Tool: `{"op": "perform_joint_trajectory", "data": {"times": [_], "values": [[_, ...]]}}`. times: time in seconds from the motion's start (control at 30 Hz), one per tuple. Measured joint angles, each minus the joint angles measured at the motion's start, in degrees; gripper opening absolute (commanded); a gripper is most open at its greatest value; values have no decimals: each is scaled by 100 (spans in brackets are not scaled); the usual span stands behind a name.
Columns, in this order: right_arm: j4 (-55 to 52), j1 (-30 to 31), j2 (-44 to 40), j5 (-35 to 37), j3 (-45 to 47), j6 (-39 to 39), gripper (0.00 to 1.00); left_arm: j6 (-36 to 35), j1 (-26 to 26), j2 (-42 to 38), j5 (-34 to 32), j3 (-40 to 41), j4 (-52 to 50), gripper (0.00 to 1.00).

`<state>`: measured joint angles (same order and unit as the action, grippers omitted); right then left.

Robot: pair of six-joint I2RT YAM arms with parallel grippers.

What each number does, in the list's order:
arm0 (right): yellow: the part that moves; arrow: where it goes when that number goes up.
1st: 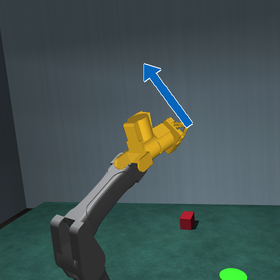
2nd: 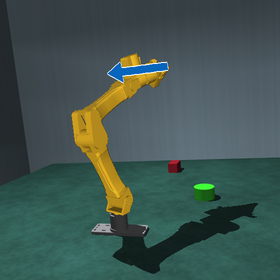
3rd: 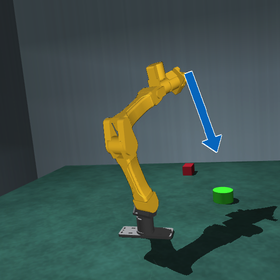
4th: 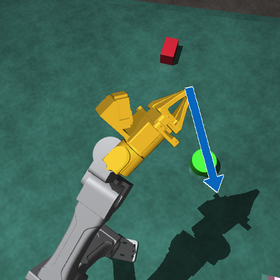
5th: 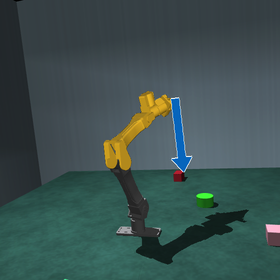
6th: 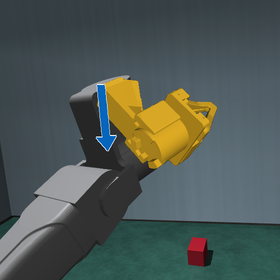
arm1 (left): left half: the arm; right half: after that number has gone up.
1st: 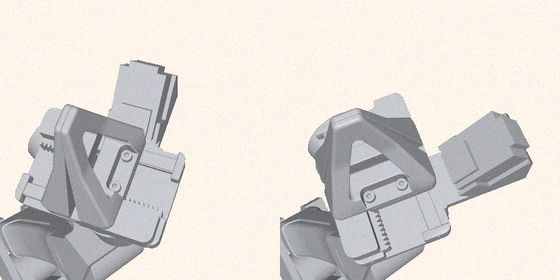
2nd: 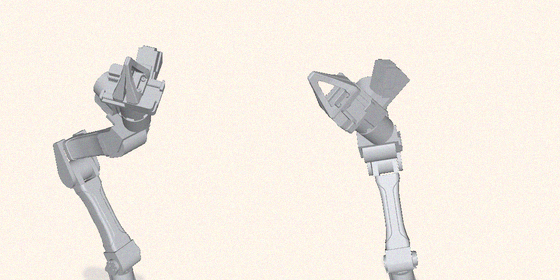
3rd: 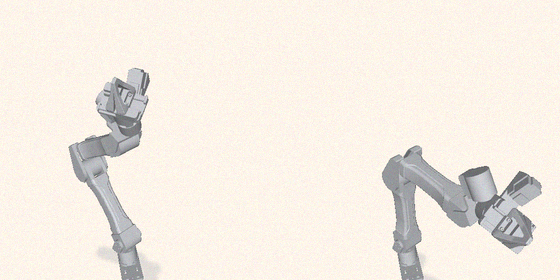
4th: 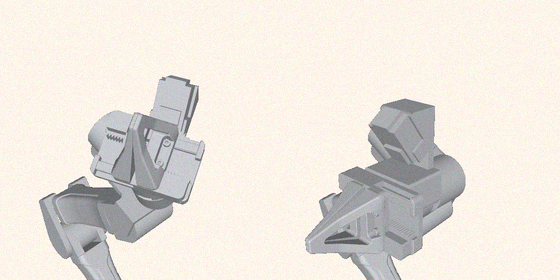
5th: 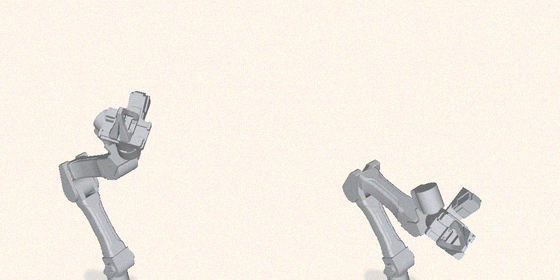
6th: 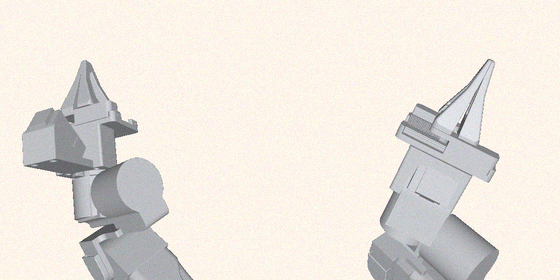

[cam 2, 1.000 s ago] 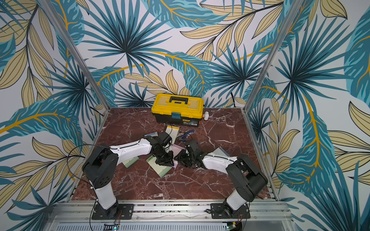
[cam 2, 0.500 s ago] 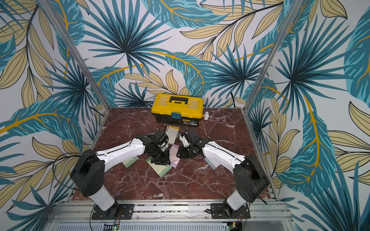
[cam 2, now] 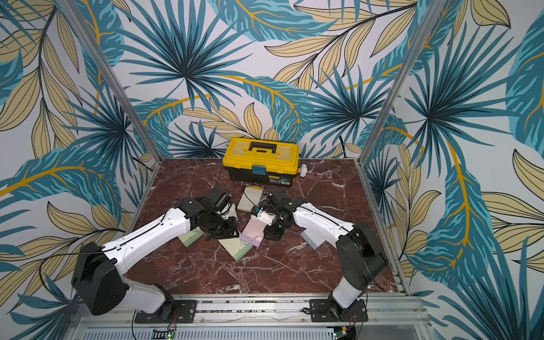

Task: Tear off pages from different memo pads
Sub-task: Pick up the memo pad from the center of the board.

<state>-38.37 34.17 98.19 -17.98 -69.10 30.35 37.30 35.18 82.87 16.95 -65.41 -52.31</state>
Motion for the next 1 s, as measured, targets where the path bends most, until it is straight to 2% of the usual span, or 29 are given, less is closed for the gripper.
{"op": "perform_joint_trajectory", "data": {"times": [0.3,0.57,0.7,0.83,0.97,1.0], "values": [[48,131,645,-223,-481,793,43,4,-116,-70,4,293,170,26],[-7,343,767,-262,-485,999,42,4,-229,-229,4,339,201,26],[-57,380,879,-256,-527,1043,38,2,-238,-236,13,341,212,26],[-146,426,1032,-168,-684,1088,30,2,-256,-240,17,365,238,26],[-221,492,1172,-107,-861,1143,11,2,-269,-254,13,424,240,26],[-227,503,1182,-98,-870,1161,2,2,-269,-278,13,433,236,26]]}}
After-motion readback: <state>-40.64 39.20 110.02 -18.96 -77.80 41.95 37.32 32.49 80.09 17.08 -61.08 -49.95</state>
